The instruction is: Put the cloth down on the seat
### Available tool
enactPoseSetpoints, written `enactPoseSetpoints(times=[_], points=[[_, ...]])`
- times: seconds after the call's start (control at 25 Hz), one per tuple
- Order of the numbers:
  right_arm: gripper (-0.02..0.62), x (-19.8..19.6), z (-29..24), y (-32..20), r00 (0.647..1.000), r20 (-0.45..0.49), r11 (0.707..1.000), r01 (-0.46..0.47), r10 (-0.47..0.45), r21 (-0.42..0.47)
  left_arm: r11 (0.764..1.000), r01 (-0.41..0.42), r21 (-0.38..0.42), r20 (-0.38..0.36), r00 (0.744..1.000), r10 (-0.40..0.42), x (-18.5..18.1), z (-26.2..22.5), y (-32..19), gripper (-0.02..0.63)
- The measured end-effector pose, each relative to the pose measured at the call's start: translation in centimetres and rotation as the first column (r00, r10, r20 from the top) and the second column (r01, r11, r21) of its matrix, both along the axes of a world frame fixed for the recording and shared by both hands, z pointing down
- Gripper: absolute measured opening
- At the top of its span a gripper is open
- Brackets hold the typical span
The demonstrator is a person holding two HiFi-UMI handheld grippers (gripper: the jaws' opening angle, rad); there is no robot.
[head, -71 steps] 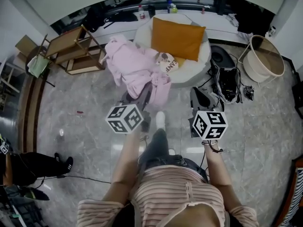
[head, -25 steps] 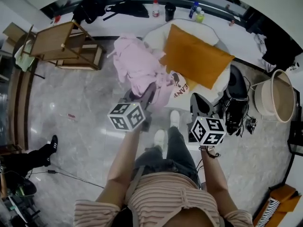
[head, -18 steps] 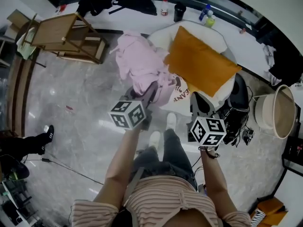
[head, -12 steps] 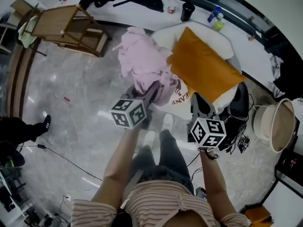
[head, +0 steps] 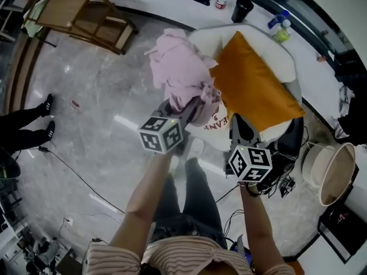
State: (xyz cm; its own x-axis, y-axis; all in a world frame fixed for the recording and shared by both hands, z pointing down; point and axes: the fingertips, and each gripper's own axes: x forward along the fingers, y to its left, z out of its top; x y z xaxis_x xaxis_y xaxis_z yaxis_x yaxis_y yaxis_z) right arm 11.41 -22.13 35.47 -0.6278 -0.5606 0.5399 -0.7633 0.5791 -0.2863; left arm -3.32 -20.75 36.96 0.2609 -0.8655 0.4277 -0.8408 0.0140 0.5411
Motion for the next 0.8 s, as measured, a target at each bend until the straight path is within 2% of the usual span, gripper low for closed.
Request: enactPoseSetpoints(times=[0.36, 0.8], points=[[0.008, -0.6, 4.1, -2.2, 0.997, -0.031, 0.997, 0.074, -0.075, -0.031, 0.997, 0.06, -0.054, -0.033, 0.998, -0.062, 0.0, 5.4, -1.7, 0.181], [0.008, -3.4, 11.3, -2.8, 0.993, -0.047, 0.99, 0.104, -0.108, -0.091, 0.987, 0.103, -0.123, -0.045, 0.993, -0.109, -1.5, 14.0, -2.4, 0.181]])
